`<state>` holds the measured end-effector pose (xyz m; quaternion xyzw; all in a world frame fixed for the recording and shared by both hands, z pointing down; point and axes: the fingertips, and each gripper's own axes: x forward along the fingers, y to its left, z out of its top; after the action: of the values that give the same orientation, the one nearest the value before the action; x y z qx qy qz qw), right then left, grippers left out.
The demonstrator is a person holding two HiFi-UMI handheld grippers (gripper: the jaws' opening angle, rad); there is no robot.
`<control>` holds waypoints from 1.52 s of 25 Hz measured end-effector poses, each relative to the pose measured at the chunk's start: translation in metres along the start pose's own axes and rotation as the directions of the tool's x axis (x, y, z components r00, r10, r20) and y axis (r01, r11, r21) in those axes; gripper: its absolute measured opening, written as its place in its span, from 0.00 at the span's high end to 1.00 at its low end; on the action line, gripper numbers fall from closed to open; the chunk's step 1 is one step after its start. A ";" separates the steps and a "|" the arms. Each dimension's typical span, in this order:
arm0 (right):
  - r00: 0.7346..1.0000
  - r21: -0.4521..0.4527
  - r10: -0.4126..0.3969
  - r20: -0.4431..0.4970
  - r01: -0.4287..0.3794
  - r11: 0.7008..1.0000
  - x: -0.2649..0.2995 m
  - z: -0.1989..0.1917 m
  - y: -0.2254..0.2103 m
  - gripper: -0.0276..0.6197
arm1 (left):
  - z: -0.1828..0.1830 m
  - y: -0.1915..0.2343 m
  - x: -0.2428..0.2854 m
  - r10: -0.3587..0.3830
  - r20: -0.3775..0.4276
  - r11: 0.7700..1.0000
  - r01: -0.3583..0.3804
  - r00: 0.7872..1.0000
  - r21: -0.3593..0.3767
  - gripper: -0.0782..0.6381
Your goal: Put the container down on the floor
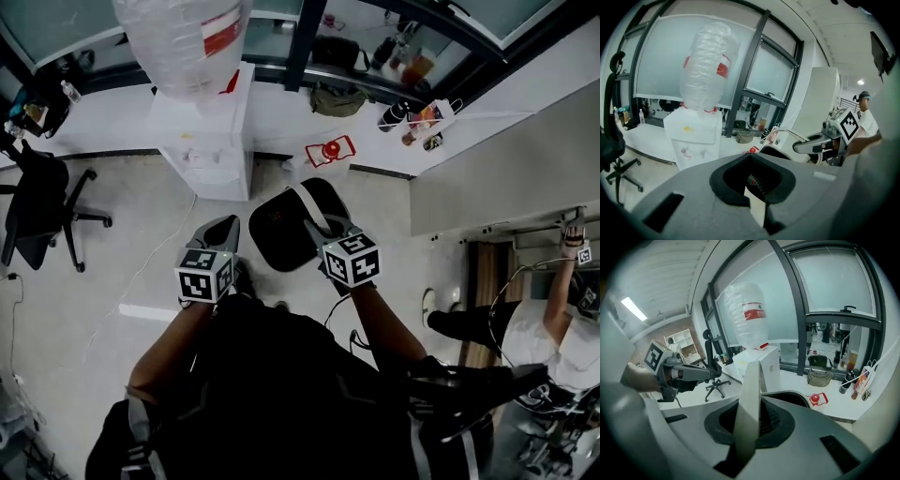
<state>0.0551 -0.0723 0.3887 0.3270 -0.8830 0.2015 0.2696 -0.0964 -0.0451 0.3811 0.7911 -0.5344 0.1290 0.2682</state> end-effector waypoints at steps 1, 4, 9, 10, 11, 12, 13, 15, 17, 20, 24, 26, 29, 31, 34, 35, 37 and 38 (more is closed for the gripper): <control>1.000 -0.001 -0.003 -0.007 0.003 1.000 0.006 0.001 -0.003 0.90 | 0.001 0.004 0.004 -0.001 -0.003 1.000 0.001 1.000 -0.001 0.88; 1.000 -0.005 -0.011 -0.023 0.011 1.000 0.024 0.007 -0.008 0.90 | 0.004 0.015 0.015 -0.023 -0.018 1.000 0.023 1.000 -0.006 0.88; 0.999 0.012 -0.027 -0.032 0.027 1.000 0.051 0.015 -0.016 0.90 | 0.013 0.034 0.034 -0.058 -0.040 0.998 0.058 0.998 0.011 0.88; 0.999 0.012 -0.031 -0.035 0.031 0.999 0.056 0.016 -0.018 0.90 | 0.015 0.038 0.037 -0.063 -0.043 0.998 0.064 0.997 0.012 0.88; 0.999 0.009 -0.034 -0.040 0.034 0.999 0.061 0.018 -0.020 0.90 | 0.017 0.043 0.041 -0.069 -0.046 0.997 0.070 0.997 0.012 0.88; 0.998 0.005 -0.035 -0.044 0.036 0.999 0.067 0.019 -0.021 0.90 | 0.018 0.047 0.044 -0.075 -0.049 0.997 0.076 0.996 0.012 0.88; 0.998 0.001 -0.036 -0.049 0.036 0.999 0.073 0.021 -0.022 0.90 | 0.019 0.051 0.047 -0.082 -0.053 0.997 0.082 0.995 0.011 0.88; 0.998 -0.004 -0.034 -0.054 0.034 0.999 0.084 0.023 -0.025 0.90 | 0.020 0.058 0.053 -0.094 -0.065 0.995 0.096 0.993 0.014 0.88; 0.998 -0.014 -0.029 -0.056 0.028 1.000 0.095 0.026 -0.028 0.90 | 0.021 0.064 0.060 -0.106 -0.075 0.994 0.108 0.991 0.023 0.88; 0.998 -0.055 -0.003 -0.061 0.000 0.998 0.111 0.027 -0.028 0.90 | 0.019 0.071 0.069 -0.113 -0.090 0.993 0.116 0.989 0.031 0.88; 0.995 -0.135 0.062 -0.081 -0.073 0.988 0.130 0.024 -0.029 0.90 | 0.007 0.078 0.077 -0.090 -0.141 0.995 0.095 0.986 0.025 0.88; 0.990 -0.169 0.089 -0.106 -0.106 0.980 0.141 0.020 -0.034 0.90 | 0.004 0.079 0.084 -0.079 -0.159 0.996 0.082 0.984 0.016 0.88; 0.982 -0.184 0.131 -0.137 -0.155 0.971 0.159 0.014 -0.040 0.90 | -0.003 0.084 0.099 -0.051 -0.176 0.999 0.053 0.983 0.005 0.88; 0.975 -0.196 0.156 -0.158 -0.185 0.963 0.171 0.007 -0.046 0.90 | -0.008 0.087 0.108 -0.024 -0.186 1.000 0.022 0.982 -0.008 0.88; 0.963 -0.226 0.193 -0.191 -0.234 0.946 0.186 -0.004 -0.053 0.90 | -0.012 0.087 0.122 0.010 -0.196 1.000 -0.015 0.980 -0.025 0.88; 0.958 -0.237 0.205 -0.201 -0.250 0.939 0.191 -0.008 -0.056 0.90 | -0.013 0.085 0.127 0.016 -0.198 0.999 -0.022 0.980 -0.028 0.88; 0.949 -0.260 0.228 -0.219 -0.282 0.924 0.200 -0.017 -0.061 0.90 | -0.016 0.082 0.137 0.028 -0.204 0.999 -0.037 0.979 -0.040 0.88; 0.944 -0.272 0.239 -0.226 -0.297 0.915 0.205 -0.021 -0.063 0.90 | -0.019 0.082 0.142 0.038 -0.209 0.998 -0.049 0.977 -0.048 0.88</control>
<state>-0.0257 -0.2010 0.5408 0.1368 -0.9104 0.1293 0.3685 -0.1138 -0.1681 0.4901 0.7541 -0.5239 0.2026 0.3404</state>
